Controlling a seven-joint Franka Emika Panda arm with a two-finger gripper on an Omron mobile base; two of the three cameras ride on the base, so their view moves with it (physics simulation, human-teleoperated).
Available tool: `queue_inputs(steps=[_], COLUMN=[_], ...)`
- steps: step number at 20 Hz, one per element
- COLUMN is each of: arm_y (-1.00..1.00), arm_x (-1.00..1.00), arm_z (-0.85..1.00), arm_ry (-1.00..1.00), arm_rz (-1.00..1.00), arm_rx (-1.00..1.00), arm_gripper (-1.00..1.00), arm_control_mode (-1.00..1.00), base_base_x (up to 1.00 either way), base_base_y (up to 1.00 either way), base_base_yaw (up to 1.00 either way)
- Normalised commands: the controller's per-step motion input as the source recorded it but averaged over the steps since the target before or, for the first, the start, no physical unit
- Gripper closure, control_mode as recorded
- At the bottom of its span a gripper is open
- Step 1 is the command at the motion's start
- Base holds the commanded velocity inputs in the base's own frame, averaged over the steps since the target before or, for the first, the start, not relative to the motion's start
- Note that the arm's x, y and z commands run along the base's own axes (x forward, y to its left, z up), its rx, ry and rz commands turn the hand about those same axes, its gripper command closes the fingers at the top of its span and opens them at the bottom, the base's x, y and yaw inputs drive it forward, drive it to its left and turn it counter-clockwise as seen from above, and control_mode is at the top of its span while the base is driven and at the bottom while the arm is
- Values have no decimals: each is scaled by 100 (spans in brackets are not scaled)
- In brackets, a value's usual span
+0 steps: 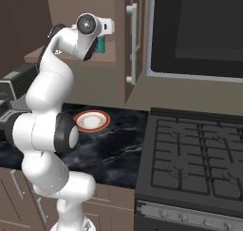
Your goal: Stack two cans on top of the other two cans in the cabinet.
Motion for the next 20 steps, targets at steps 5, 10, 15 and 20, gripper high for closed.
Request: queue_inputs(steps=[5,10,15,20], arm_y=[-4,-1,0,-1], arm_x=[0,0,0,1], arm_z=[0,-6,-10,-17], arm_ry=[3,0,0,0], arm_rz=[0,0,0,0], arm_rx=[0,0,0,0], arm_gripper=[100,100,100,100], arm_control_mode=[-100,-100,-100,-100], base_base_x=[0,0,0,0], base_base_y=[0,0,0,0], base_base_yaw=[0,0,0,0])
